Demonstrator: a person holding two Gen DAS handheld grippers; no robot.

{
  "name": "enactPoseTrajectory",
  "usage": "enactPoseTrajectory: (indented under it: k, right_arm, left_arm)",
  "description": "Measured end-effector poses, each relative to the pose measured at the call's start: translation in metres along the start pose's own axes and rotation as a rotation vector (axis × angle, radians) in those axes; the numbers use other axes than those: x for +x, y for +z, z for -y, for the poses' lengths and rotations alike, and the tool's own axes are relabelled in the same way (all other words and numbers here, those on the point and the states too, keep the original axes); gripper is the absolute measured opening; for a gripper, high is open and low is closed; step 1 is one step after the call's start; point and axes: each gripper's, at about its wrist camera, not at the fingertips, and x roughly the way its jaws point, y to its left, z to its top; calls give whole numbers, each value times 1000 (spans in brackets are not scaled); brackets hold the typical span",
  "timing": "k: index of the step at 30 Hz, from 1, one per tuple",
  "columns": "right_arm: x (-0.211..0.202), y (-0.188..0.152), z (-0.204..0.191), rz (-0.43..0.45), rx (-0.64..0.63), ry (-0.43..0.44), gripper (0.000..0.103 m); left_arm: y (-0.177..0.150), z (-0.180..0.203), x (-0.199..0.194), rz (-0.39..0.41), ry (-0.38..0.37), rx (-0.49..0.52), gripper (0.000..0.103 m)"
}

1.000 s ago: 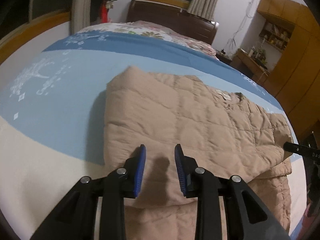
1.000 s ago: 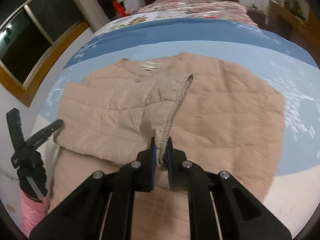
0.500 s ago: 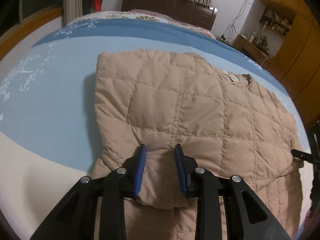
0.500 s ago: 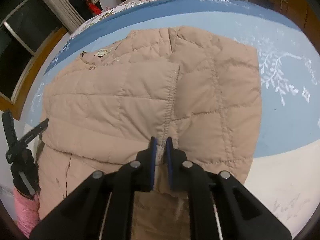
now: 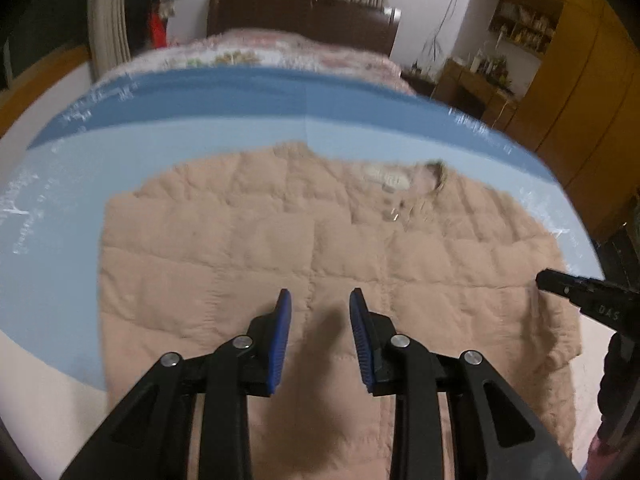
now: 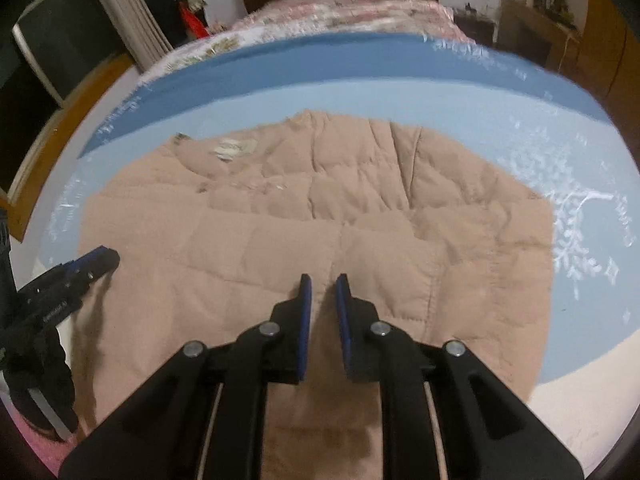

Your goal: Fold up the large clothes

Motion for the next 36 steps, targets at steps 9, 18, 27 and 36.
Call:
enactPoseTrajectory:
  k: [9,18,27,36]
  right_arm:
    - [21,-4,27,-53,93,106,10]
    - [-32,-53,-3,12,-81,152,15]
    - [9,-68,3,-48,-58,140,11]
    - [-7,-79,7,17,-62,160,14]
  left_arm:
    - [-4,-7,28,-59,-4,-33,32]
    - [-46,14,-37,50,-47,75,32]
    - [-62,10,1,-21,-55,63,34]
    - [-66,9,-4,0,-56,32,34]
